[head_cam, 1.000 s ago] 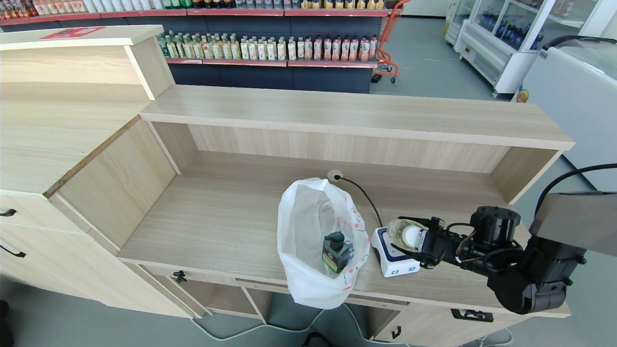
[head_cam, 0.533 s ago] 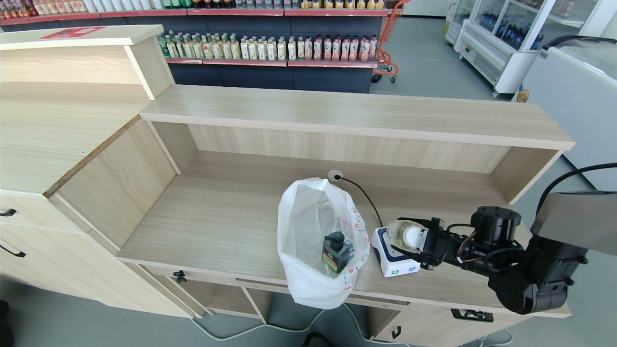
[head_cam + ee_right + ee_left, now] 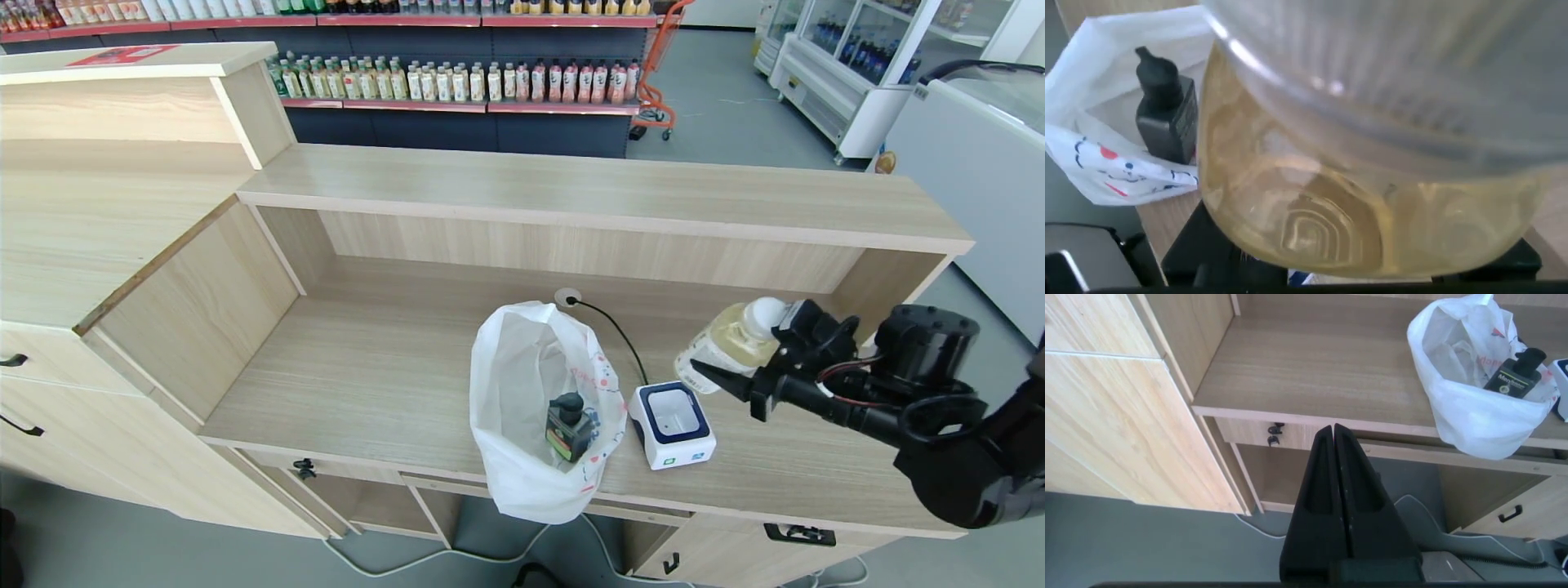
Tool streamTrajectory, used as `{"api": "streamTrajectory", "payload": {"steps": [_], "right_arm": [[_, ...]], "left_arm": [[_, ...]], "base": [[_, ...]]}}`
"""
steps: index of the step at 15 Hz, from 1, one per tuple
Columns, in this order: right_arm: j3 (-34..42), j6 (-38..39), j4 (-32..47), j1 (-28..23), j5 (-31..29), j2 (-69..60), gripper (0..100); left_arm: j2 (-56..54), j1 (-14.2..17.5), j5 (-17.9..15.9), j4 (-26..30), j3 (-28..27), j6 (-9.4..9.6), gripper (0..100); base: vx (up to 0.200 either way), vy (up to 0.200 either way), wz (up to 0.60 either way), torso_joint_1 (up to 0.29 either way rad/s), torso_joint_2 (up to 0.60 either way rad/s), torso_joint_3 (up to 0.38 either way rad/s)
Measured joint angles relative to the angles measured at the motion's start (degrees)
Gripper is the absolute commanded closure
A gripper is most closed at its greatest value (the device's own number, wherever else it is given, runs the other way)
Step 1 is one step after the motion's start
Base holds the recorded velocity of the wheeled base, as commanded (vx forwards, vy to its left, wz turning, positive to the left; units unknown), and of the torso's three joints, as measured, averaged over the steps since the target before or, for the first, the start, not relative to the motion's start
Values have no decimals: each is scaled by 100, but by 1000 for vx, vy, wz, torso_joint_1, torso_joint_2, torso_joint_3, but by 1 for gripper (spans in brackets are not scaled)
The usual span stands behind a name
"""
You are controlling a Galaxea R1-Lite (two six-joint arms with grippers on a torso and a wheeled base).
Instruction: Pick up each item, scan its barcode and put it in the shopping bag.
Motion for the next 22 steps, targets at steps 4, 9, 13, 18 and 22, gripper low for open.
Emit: {"api": "streamTrajectory", "payload": {"steps": [4,9,13,18,22], "right_arm": [[334,1860,1723,-69,-1081,-1340,100],[311,2198,2182,-284,-1419,-2105,100],[290,2200,2182,-502,-1424,-2210,100],[267,2200,2193,-577,-1419,-2203,100],[124,2198,2174,-541,-1386,-2050,100]], "left_arm": [[0,0,0,-2,1,-2,100],[0,0,0,0,1,2,100],[0,0,9,-4,1,-11,100],[0,0,2,2,0,2,100],[0,-5,5,2,-5,-5,100]], "base": [[0,0,0,0,0,0],[0,0,0,0,0,0],[0,0,0,0,0,0],[0,120,0,-2,0,4],[0,150,0,11,4,-5]]}}
